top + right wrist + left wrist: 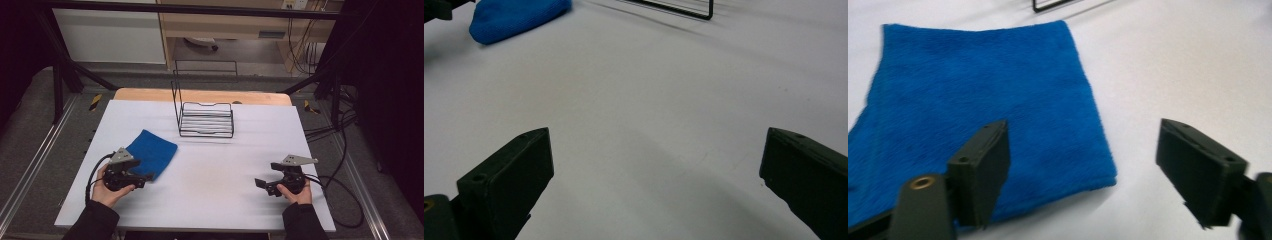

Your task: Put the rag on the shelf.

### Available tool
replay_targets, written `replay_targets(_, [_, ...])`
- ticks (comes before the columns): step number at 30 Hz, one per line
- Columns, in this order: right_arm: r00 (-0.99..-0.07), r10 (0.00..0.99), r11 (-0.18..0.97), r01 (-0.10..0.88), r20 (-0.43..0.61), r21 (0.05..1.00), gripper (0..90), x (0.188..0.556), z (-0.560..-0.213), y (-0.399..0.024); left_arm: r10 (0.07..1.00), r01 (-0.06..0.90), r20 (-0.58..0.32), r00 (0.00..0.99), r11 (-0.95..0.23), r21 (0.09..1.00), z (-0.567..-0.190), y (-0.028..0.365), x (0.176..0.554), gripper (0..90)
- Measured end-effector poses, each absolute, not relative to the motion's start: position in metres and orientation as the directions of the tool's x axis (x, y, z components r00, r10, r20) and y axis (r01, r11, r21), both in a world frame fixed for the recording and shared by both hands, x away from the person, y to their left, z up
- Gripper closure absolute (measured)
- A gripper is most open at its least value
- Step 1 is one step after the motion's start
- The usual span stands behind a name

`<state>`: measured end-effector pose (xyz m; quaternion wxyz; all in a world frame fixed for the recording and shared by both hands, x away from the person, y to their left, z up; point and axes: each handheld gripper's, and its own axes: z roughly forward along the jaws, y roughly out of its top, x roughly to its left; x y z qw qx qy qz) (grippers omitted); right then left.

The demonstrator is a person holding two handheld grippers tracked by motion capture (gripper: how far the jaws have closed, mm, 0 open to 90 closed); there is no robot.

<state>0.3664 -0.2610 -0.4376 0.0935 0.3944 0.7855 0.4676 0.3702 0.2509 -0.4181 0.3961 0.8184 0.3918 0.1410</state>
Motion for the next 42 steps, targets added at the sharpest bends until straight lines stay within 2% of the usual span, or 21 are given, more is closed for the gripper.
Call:
replay_targets(2, [-0.671,0.707,0.251,0.532,0.222,0.809,1.4,0.366,-0.438,-0.261,0.744,0.53,-0.072,0.665,-0.401,0.747,-0.42,0.243,0.372,29.0])
replay_targets(3, [-0.672,0.707,0.252,0.531,0.221,0.809,1.4,0.366,-0.438,-0.261,0.743,0.534,-0.076,0.665,-0.402,0.744,-0.422,0.24,0.372,35.2])
replay_targets(6, [-0.671,0.708,0.253,0.532,0.22,0.808,1.4,0.367,-0.438,-0.261,0.741,0.551,-0.087,0.666,-0.409,0.728,-0.427,0.235,0.373,46.2])
replay_targets(10, [-0.671,0.707,0.251,0.533,0.222,0.808,1.4,0.366,-0.438,-0.261,0.753,0.564,-0.079,0.653,-0.414,0.714,-0.433,0.233,0.374,55.2])
replay_targets(18, [-0.669,0.709,0.251,0.534,0.223,0.807,1.5,0.367,-0.438,-0.26,0.771,0.582,-0.058,0.635,-0.427,0.692,-0.444,0.23,0.378,60.5])
replay_targets(24, [-0.669,0.71,0.254,0.535,0.221,0.806,1.5,0.367,-0.438,-0.26,0.787,0.585,-0.037,0.616,-0.426,0.69,-0.445,0.23,0.38,74.4])
replay_targets(31, [-0.667,0.712,0.252,0.537,0.222,0.805,1.7,0.367,-0.438,-0.26,0.786,0.585,-0.019,0.618,-0.443,0.68,-0.444,0.23,0.382,83.8])
replay_targets(42, [-0.67,0.709,0.259,0.54,0.222,0.801,1.9,0.367,-0.438,-0.26,0.776,0.601,-0.084,0.625,-0.41,0.686,-0.44,0.235,0.384,87.6])
